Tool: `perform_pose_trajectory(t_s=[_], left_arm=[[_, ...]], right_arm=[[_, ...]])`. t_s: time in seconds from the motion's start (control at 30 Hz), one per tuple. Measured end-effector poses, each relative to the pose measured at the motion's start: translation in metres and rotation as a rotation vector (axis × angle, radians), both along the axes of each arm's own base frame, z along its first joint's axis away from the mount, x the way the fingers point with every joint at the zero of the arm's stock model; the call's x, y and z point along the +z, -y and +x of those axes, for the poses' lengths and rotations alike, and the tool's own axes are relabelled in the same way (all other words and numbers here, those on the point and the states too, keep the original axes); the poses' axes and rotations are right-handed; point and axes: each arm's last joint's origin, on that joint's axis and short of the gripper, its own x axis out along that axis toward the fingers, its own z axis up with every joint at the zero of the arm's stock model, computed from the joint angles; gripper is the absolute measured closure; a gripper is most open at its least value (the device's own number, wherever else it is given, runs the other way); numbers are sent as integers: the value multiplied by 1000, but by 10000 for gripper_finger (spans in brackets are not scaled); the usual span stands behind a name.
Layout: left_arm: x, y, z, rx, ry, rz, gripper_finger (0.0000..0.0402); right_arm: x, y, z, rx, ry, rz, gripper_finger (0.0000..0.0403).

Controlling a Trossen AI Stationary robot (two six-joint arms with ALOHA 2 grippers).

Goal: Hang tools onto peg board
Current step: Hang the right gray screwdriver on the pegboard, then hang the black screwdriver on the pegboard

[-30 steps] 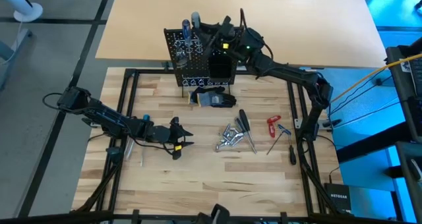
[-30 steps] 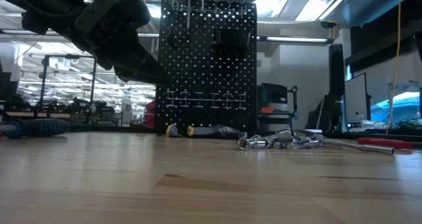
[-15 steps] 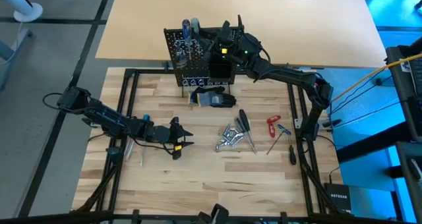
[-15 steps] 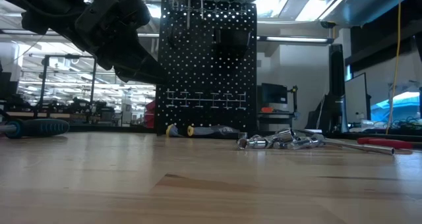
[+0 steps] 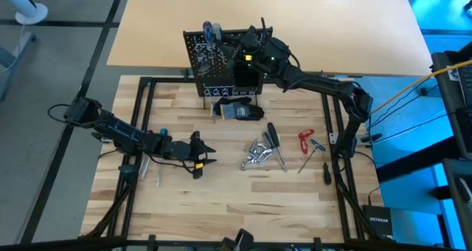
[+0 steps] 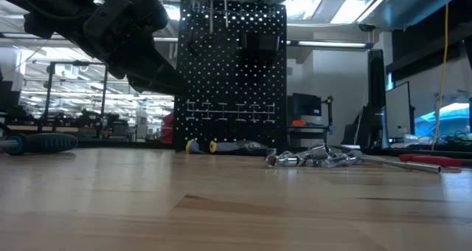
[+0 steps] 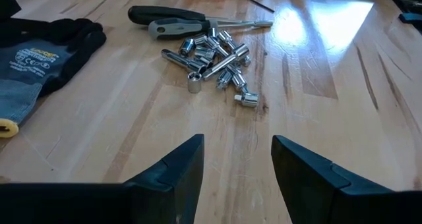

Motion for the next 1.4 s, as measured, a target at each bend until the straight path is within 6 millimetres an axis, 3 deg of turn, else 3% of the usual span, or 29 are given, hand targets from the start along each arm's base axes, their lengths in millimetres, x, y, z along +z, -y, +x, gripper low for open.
perform_pose_trajectory(t_s=[0.3, 0.47, 0.87, 1.23, 1.4], left_arm=[[0, 0, 0, 0, 1, 0, 234], [0, 0, 0, -2, 0, 3, 234], [0, 0, 0, 1, 1, -4, 234], [0, 0, 0, 3, 3, -8, 234], [0, 0, 0, 3, 3, -10, 234]], right_arm=[[2, -1, -2, -34, -10, -13, 216], [20, -11, -13, -44, 18, -68, 187], [51, -46, -31, 2, 64, -132, 180], [73, -90, -69, 27, -147, -148, 179], [74, -107, -89, 46, -275, -106, 149]])
